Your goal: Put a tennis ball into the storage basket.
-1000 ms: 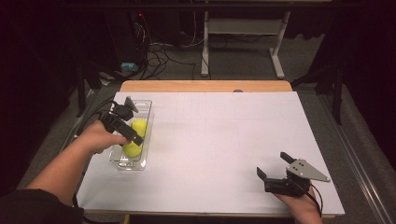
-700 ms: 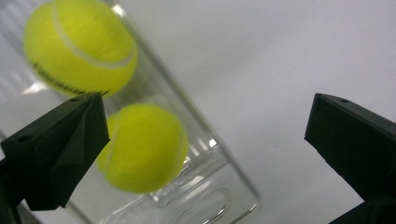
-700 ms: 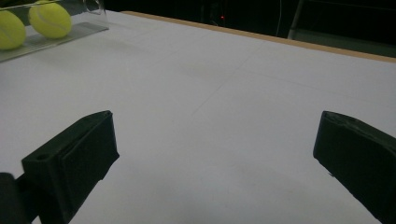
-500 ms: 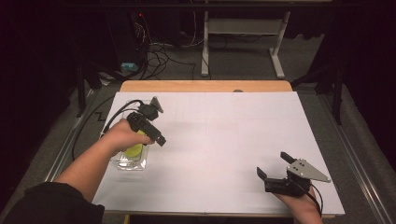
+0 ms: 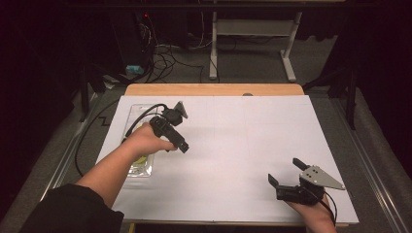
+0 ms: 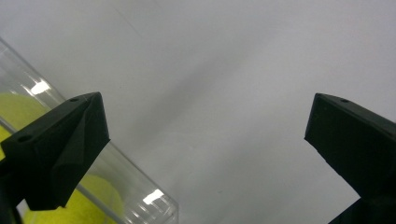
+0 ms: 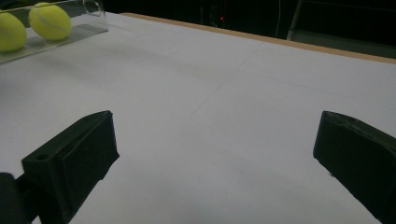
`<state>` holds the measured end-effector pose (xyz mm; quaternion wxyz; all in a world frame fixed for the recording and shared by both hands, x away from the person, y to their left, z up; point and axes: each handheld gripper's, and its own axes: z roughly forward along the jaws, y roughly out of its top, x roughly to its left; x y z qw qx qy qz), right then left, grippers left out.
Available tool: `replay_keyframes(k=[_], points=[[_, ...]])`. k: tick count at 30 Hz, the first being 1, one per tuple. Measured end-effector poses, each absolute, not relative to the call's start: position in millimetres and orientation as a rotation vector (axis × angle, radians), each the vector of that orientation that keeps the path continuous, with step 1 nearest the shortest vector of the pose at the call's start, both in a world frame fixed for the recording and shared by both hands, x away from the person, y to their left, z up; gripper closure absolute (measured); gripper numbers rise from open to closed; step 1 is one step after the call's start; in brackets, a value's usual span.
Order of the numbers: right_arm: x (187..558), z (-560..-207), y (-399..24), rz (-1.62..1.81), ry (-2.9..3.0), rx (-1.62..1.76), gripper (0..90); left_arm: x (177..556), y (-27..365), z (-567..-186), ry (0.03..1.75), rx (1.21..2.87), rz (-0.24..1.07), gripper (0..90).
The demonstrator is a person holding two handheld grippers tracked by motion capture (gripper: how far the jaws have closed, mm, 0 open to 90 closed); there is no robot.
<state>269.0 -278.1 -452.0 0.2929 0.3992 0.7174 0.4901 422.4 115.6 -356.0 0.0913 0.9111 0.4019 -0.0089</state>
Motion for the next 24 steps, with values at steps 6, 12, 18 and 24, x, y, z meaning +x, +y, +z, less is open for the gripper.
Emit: replay_keyframes(k=[6, 12, 18, 24], points=[[268.9, -451.9, -277.6, 1.305, 1.912, 1.061, 0.0, 421.3, 108.0, -376.2, 1.199, 2.742, -0.048, 0.4], [268.8, -451.7, -278.3, 1.305, 1.912, 1.059, 0.0, 419.5, 99.7, -398.6, 1.195, 2.780, -0.084, 0.4], [268.7, -451.8, -278.5, 1.306, 1.913, 1.059, 0.0, 416.4, 93.7, -419.2, 1.189, 2.798, -0.080, 0.5], [268.2, -451.2, -278.6, 1.310, 1.911, 1.054, 0.0, 406.2, 97.2, -432.2, 1.168, 2.693, -0.020, 0.6]])
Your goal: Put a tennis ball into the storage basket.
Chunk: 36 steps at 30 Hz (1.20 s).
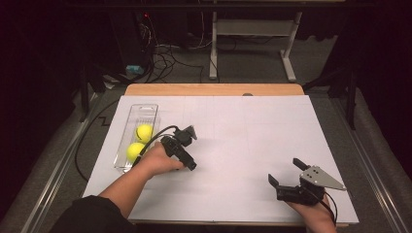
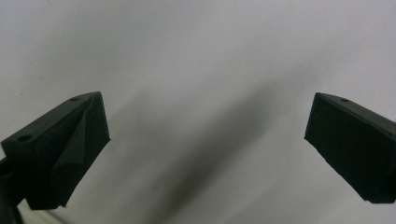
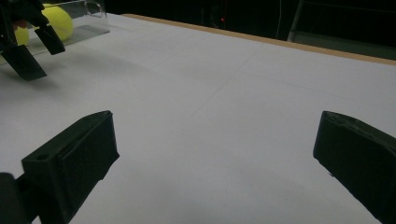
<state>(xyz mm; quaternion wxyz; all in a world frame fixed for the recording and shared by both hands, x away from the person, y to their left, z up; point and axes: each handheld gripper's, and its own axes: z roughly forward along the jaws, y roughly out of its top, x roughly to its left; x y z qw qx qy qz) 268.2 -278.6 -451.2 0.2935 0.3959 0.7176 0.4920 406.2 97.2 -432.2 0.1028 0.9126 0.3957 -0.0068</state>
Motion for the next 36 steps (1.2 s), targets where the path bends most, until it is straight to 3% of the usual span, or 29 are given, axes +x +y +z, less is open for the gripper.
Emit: replay_keyframes(k=[7, 15, 24, 36], points=[[267.5, -451.0, -277.7, 1.312, 1.913, 1.051, 0.0, 375.4, 109.0, -448.2, 1.118, 2.347, 0.087, 0.8], [267.4, -451.0, -278.1, 1.313, 1.909, 1.053, 0.0, 355.2, 128.6, -459.1, 1.060, 2.135, 0.189, 0.7], [268.4, -453.0, -279.8, 1.323, 1.902, 1.063, 0.0, 330.8, 145.4, -463.3, 0.931, 1.948, 0.270, 0.2], [266.4, -453.0, -284.3, 1.319, 1.833, 1.105, 0.0, 312.3, 158.3, -458.7, 0.825, 1.891, 0.318, 0.1]])
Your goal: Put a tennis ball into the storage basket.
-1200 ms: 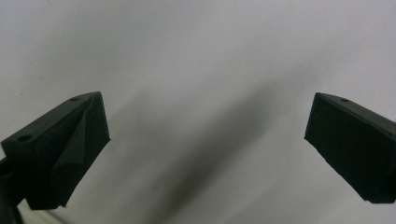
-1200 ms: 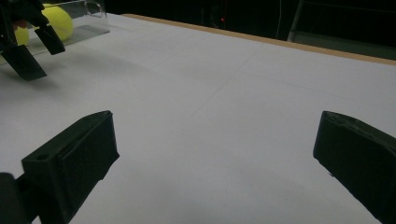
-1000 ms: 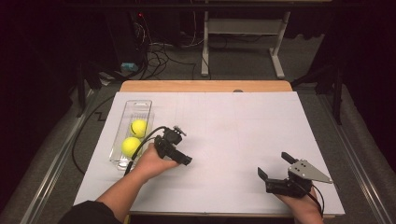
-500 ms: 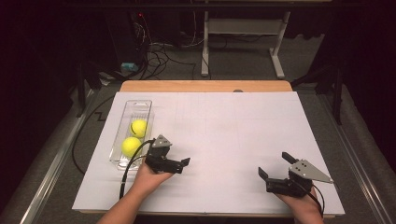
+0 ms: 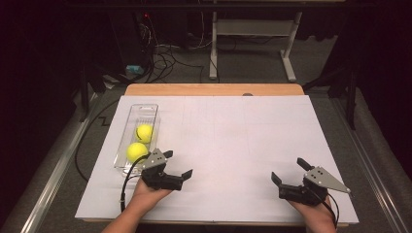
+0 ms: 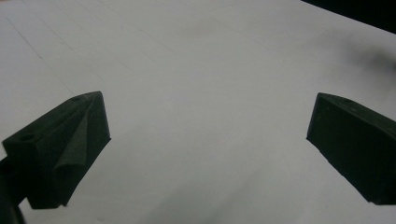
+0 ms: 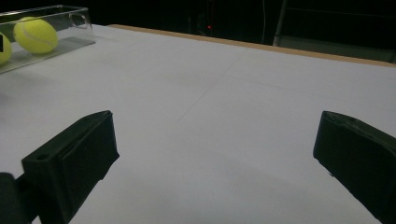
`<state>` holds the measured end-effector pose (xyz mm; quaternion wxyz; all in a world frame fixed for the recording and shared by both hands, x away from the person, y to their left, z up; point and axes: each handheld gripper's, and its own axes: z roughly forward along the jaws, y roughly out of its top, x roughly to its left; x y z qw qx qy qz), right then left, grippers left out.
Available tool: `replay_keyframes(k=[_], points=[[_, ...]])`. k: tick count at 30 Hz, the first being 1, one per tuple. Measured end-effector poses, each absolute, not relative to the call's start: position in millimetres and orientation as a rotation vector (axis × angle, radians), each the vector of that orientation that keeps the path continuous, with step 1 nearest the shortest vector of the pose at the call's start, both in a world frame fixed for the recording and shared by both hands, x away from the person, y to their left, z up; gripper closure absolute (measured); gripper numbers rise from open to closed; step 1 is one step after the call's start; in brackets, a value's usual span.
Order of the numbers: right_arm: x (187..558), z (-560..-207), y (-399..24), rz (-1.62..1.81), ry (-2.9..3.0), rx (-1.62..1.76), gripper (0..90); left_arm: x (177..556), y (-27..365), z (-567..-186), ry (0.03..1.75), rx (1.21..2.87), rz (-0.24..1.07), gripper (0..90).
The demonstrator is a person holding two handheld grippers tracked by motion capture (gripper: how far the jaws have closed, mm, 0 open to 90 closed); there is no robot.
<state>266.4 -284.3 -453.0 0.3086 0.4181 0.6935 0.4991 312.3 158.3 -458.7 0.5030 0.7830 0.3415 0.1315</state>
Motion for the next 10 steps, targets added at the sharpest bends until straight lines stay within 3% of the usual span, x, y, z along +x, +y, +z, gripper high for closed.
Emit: replay_keyframes(k=[10], points=[[267.1, -457.6, -284.7, 1.296, 1.846, 1.113, 0.0, 314.8, 159.3, -457.0, 0.843, 1.804, 0.263, 0.2]])
